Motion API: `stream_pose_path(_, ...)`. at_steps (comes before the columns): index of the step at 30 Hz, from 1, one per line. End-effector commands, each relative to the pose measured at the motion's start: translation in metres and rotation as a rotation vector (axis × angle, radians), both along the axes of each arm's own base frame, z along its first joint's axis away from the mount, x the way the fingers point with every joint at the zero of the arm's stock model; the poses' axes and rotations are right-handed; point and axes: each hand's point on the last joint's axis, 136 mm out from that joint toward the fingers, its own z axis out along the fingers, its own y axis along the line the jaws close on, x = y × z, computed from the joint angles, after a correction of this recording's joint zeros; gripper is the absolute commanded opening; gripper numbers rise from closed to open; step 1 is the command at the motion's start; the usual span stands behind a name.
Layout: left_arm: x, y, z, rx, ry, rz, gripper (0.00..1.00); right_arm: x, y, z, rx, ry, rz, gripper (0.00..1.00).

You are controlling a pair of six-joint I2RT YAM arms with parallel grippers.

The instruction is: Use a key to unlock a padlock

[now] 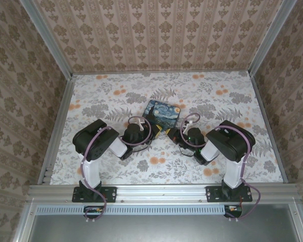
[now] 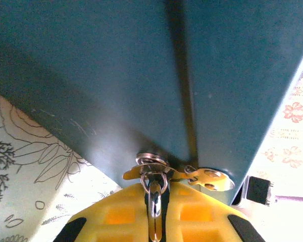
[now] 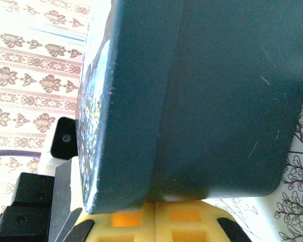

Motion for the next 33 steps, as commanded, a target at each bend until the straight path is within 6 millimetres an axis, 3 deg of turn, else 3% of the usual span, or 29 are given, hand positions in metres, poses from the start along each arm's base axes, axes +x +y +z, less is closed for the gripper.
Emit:
stream_pose_path(1,-0.037,-0.031,0.045,-0.144,-0.036,-0.208,0.00,0.012,0.017,0.025,0.061,-0.057,0.040,0.00)
stream_pose_path(10,-0.038,-0.031,0.051,-0.166,-0.023,-0.210,0.00,0.013,0.009,0.008,-0.100,-0.156,0.094,0.00)
stream_pose_path(15,-0.038,-0.032,0.048,-0.165,-0.009,-0.208,0.00,0.018,0.011,0.016,-0.136,-0.235,0.104,0.00)
stream_pose_path(21,-0.038,-0.032,0.039,-0.151,0.006,-0.211,0.00,0.022,0.015,0.037,-0.019,-0.186,0.074,0.00)
stream_pose_path(28,-0.040,-0.031,0.038,-0.147,0.001,-0.213,0.00,0.029,0.023,0.040,0.158,-0.029,0.045,0.00)
stream_pose_path(33,-0.041,-0.032,0.040,-0.153,0.004,-0.220,0.00,0.029,0.027,0.043,0.108,-0.092,0.089,0.00)
